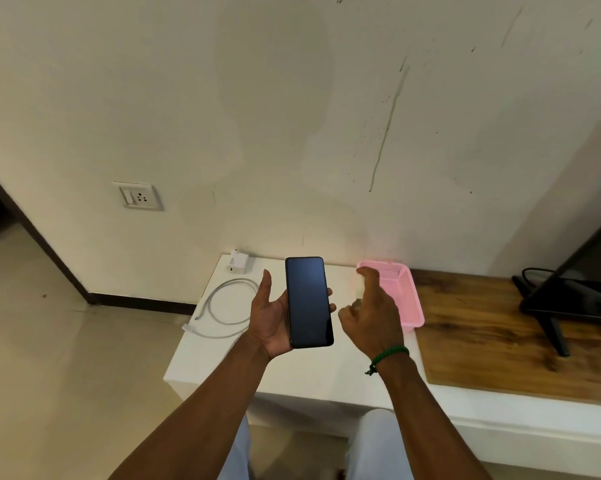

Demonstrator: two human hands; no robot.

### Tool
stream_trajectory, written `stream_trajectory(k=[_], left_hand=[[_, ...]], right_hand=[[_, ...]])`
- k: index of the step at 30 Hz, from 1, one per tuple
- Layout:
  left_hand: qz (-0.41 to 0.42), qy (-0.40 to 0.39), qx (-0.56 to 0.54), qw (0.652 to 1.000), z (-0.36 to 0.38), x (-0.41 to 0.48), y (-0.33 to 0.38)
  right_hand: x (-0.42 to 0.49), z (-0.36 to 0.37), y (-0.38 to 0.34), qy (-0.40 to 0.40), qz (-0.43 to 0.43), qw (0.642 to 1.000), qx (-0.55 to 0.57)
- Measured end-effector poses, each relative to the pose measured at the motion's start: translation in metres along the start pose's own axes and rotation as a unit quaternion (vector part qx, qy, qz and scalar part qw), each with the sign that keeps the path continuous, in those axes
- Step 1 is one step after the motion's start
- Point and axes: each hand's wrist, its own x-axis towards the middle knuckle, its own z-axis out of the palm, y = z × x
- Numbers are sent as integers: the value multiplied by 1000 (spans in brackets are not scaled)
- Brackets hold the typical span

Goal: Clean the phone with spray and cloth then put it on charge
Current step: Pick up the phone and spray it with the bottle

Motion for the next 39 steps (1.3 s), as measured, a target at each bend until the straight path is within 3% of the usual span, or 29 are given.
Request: stream_trajectory(k=[11,17,25,39], left_hand=[[7,38,-10,999,-11,2,0],[-1,45,-19,999,-23,5,-1],[-12,51,-31,998,-39,12,-1],[-27,67,-54,996,-72,26,-7]], right_hand=[[29,5,31,73,-20,992,98],[22,44,68,26,63,989,135],[2,100,116,9,174,979,102],[-13,147,162,-16,212,974,82]])
